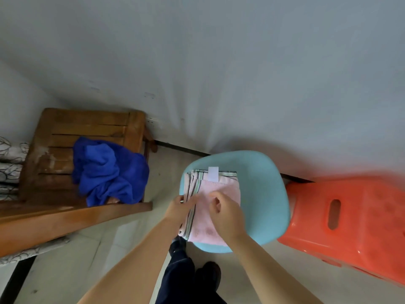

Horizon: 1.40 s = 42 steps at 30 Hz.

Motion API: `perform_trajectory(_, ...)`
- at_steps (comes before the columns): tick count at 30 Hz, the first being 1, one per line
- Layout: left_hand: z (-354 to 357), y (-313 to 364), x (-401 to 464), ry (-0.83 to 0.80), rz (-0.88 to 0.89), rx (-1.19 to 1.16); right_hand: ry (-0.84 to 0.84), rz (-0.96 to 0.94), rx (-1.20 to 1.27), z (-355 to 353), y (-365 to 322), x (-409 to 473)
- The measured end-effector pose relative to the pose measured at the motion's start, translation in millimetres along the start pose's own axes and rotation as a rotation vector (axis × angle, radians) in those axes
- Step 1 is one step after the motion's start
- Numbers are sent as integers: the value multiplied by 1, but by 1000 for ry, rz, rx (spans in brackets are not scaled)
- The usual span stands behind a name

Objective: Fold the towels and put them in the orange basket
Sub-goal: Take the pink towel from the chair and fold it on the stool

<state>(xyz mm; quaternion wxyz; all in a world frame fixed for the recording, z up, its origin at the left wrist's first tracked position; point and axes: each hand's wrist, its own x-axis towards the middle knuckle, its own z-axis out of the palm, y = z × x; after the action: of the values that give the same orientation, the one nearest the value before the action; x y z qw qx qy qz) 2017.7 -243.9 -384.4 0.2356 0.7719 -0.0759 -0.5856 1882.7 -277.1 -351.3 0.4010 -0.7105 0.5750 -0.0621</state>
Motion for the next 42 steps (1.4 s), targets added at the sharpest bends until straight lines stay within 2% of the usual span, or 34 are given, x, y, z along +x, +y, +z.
perform_trajectory(2,8,2,2,29,15,68,206,152,117,-20,24,5)
perform_trajectory(3,12,3,3,44,26,109,229,246,184,-28,35,7)
perform_trajectory(6,19,7,2,74,60,142,-7,497,329,-34,65,12)
perform_trajectory(8,20,14,-6,-44,33,7,-149,547,443,-31,75,9)
perform_trajectory(10,18,25,-21,-205,-11,-150,-184,630,675,-32,74,3)
perform_trajectory(13,14,44,-48,-381,-22,-205,-219,801,1018,-49,63,-9)
perform_trajectory(16,10,65,-79,-495,-31,-232,-248,845,1197,-79,52,-30)
perform_trajectory(20,10,91,-110,-557,-3,-186,-222,752,1336,-120,35,-58)
perform_trajectory(25,30,127,-148,-594,97,7,-36,554,1409,-179,17,-103)
perform_trajectory(32,111,153,-222,-777,237,277,350,468,1567,-226,30,-199)
perform_trajectory(37,214,120,-293,-951,259,499,691,454,1636,-250,76,-306)
perform_trajectory(42,316,63,-366,-1061,268,657,892,464,1652,-274,140,-414)
